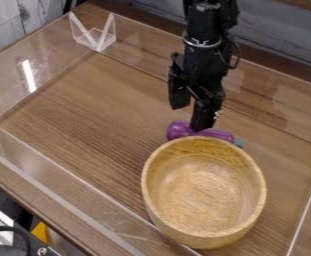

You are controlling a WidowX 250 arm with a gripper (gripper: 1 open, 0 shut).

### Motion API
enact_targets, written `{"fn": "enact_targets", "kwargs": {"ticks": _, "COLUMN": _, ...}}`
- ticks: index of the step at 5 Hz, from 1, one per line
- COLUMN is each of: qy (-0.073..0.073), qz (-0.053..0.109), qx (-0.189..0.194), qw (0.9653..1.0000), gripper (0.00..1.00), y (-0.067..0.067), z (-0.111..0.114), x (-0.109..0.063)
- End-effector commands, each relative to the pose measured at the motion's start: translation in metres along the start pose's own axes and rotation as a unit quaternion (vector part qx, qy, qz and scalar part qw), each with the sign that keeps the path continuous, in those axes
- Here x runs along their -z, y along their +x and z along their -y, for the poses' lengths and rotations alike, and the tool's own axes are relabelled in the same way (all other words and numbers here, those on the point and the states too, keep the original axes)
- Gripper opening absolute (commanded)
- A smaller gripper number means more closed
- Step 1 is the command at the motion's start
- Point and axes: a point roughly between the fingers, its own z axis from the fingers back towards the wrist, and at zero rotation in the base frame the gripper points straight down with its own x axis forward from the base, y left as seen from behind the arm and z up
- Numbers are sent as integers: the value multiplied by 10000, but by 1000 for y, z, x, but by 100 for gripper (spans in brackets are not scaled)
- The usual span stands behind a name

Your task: Remove the purple eggplant from inside the brown bowl and put it on the table

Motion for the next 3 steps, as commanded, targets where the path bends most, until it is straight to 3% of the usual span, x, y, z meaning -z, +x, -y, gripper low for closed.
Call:
{"fn": "enact_targets", "kwargs": {"ticks": 1, "qy": 113, "qz": 220, "qx": 30, "qw": 9997, "gripper": 100, "y": 5, "z": 7, "x": -4}}
{"fn": "enact_targets", "kwargs": {"ticks": 2, "qy": 130, "qz": 263, "qx": -27, "qw": 9996, "gripper": 100, "y": 6, "z": 14, "x": 2}}
{"fn": "enact_targets", "kwargs": {"ticks": 3, "qy": 132, "qz": 286, "qx": -179, "qw": 9993, "gripper": 100, "y": 9, "z": 2, "x": 1}}
